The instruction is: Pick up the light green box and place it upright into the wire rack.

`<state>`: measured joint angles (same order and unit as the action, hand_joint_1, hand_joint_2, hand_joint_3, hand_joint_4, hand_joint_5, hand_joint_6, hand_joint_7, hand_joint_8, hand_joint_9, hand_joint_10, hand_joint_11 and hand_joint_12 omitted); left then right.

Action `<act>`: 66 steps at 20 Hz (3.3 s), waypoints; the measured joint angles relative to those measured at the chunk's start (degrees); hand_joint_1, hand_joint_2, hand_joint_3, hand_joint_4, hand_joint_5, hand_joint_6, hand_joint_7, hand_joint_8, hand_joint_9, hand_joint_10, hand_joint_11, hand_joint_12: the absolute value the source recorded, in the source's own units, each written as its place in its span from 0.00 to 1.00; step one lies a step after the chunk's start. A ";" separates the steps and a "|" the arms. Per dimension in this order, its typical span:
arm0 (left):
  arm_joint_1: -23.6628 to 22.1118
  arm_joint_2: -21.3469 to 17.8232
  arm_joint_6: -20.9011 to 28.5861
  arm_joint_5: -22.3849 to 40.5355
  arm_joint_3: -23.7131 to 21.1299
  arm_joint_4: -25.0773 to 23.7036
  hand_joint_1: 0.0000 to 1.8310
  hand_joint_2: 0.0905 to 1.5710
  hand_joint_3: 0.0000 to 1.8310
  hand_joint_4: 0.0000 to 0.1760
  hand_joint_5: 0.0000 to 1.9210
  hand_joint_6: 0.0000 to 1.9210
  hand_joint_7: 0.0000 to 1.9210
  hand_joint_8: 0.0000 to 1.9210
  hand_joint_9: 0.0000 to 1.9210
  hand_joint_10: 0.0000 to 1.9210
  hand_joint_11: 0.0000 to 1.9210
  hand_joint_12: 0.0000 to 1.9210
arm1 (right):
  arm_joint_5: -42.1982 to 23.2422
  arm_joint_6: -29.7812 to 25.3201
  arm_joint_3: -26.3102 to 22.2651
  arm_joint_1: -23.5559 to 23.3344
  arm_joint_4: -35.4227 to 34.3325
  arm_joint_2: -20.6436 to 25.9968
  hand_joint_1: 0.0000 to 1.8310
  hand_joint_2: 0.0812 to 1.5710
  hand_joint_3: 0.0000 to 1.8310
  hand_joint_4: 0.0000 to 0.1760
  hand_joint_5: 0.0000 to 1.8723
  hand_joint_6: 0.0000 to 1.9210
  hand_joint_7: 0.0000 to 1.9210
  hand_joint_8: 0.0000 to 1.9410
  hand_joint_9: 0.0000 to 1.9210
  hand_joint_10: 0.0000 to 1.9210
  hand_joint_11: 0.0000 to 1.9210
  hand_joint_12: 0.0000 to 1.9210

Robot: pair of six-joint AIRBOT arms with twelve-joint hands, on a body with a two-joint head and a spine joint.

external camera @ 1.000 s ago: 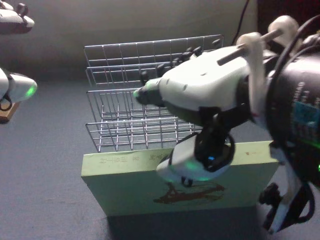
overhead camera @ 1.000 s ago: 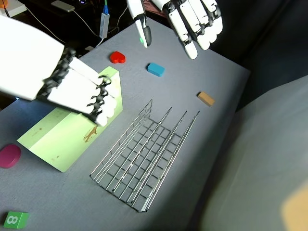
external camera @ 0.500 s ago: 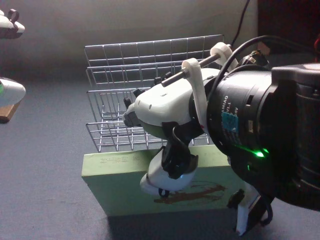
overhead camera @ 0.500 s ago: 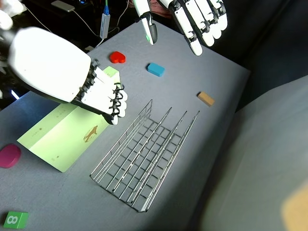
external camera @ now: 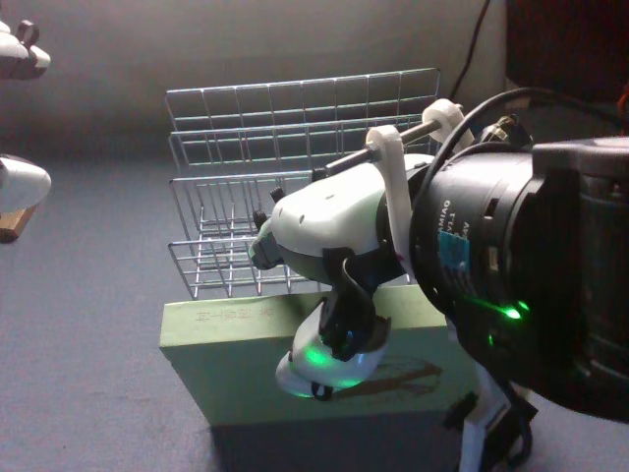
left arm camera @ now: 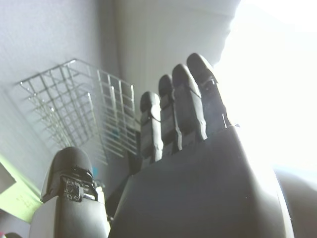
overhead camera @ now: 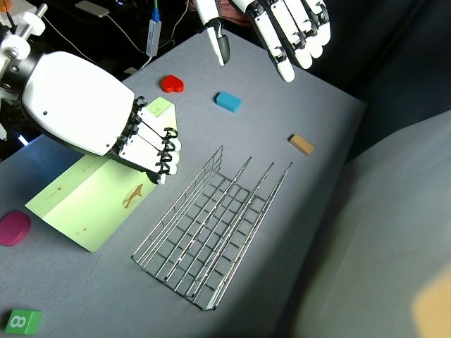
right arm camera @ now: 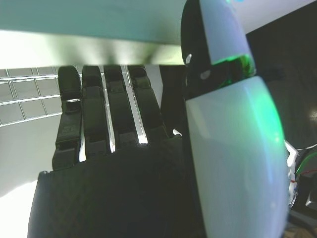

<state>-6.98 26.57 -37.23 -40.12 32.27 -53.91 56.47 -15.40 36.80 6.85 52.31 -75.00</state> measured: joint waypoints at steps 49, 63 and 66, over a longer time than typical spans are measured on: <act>-1.25 0.00 -0.26 -1.88 -1.29 1.25 0.06 0.76 0.00 0.27 0.15 0.00 0.14 0.00 0.12 0.00 0.00 0.31 | -4.55 1.22 5.68 -8.74 20.48 -4.07 0.74 0.74 0.00 0.00 0.40 0.58 0.44 0.64 0.42 0.77 0.35 0.82; -1.25 0.00 -0.26 -2.29 -1.42 1.29 0.04 0.78 0.00 0.28 0.14 0.00 0.13 0.00 0.12 0.00 0.00 0.31 | -4.35 2.14 10.84 -6.58 15.61 -6.32 0.74 0.74 0.00 0.00 0.41 0.56 0.45 0.63 0.42 0.77 0.35 0.82; -1.25 0.00 -0.22 -2.32 -1.64 1.36 0.04 0.78 0.00 0.28 0.14 0.00 0.13 0.00 0.12 0.00 0.00 0.31 | -4.76 2.14 13.77 -5.81 15.30 -7.21 0.75 0.72 0.00 0.00 0.43 0.52 0.48 0.59 0.46 0.74 0.36 0.82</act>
<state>-8.23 26.57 -37.45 -42.44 30.63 -52.56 51.70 -13.26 50.57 1.04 67.61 -82.21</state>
